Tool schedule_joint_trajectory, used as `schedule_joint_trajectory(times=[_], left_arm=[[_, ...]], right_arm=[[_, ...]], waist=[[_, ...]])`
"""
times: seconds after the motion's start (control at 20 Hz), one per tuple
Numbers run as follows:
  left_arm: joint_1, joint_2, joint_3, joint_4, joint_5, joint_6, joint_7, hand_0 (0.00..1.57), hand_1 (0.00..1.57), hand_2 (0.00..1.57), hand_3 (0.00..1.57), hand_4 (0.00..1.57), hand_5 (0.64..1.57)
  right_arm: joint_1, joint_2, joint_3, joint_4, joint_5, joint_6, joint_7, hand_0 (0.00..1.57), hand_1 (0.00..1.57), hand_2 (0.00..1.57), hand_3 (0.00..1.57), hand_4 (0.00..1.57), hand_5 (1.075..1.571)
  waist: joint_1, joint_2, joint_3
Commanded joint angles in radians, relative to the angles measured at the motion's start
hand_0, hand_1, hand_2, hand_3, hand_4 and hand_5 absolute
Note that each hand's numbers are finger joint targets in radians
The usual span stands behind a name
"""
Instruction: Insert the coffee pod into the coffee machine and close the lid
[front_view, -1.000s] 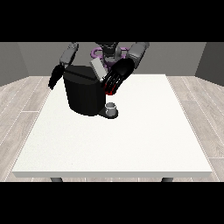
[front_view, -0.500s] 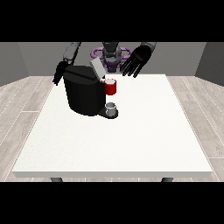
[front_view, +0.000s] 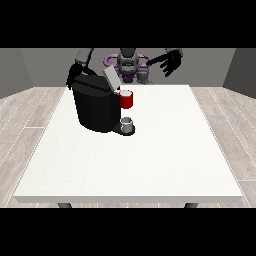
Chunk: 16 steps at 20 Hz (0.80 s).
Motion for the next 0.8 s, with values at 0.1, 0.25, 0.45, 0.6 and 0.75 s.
schedule_joint_trajectory(times=[0.1, 0.25, 0.45, 0.6, 0.75], left_arm=[[0.235, -0.125, 0.030, 0.023, 0.094, 0.004, -0.035, 0.00, 0.00, 0.00, 0.00, 0.42, 1.571], [0.231, -0.094, 0.037, 0.026, 0.103, -0.073, 0.029, 0.00, 0.00, 0.00, 0.00, 0.32, 1.571], [0.344, -0.091, 0.034, -0.011, 0.107, -0.037, -0.009, 0.00, 0.00, 0.00, 0.00, 0.42, 1.571], [0.313, -0.129, 0.011, -0.078, 0.161, -0.058, 0.064, 0.00, 0.00, 0.00, 0.00, 0.39, 1.571], [0.332, -0.119, 0.008, -0.144, 0.204, -0.088, 0.113, 0.00, 0.00, 0.00, 0.00, 0.43, 1.571]], right_arm=[[0.055, 0.015, 0.014, -0.046, -0.022, 0.029, -0.024, 0.00, 0.00, 0.00, 0.00, 0.00, 1.571], [-0.012, 0.038, 0.063, -0.111, -0.044, 0.085, 0.042, 0.00, 0.00, 0.00, 0.00, 0.00, 1.571], [-0.008, 0.002, 0.107, -0.184, -0.036, 0.153, 0.073, 0.00, 0.00, 0.00, 0.00, 0.06, 1.571], [-0.044, -0.041, 0.087, -0.167, -0.036, 0.175, 0.055, 0.00, 0.00, 0.00, 0.00, 0.11, 1.571], [-0.101, -0.080, 0.062, -0.180, -0.049, 0.196, 0.103, 0.00, 0.00, 0.00, 0.00, 0.08, 1.571]], waist=[[0.073, -0.176, 0.0017], [0.096, -0.215, 0.0017], [0.085, -0.235, 0.0016], [0.138, -0.229, 0.0023], [0.152, -0.201, 0.0022]])
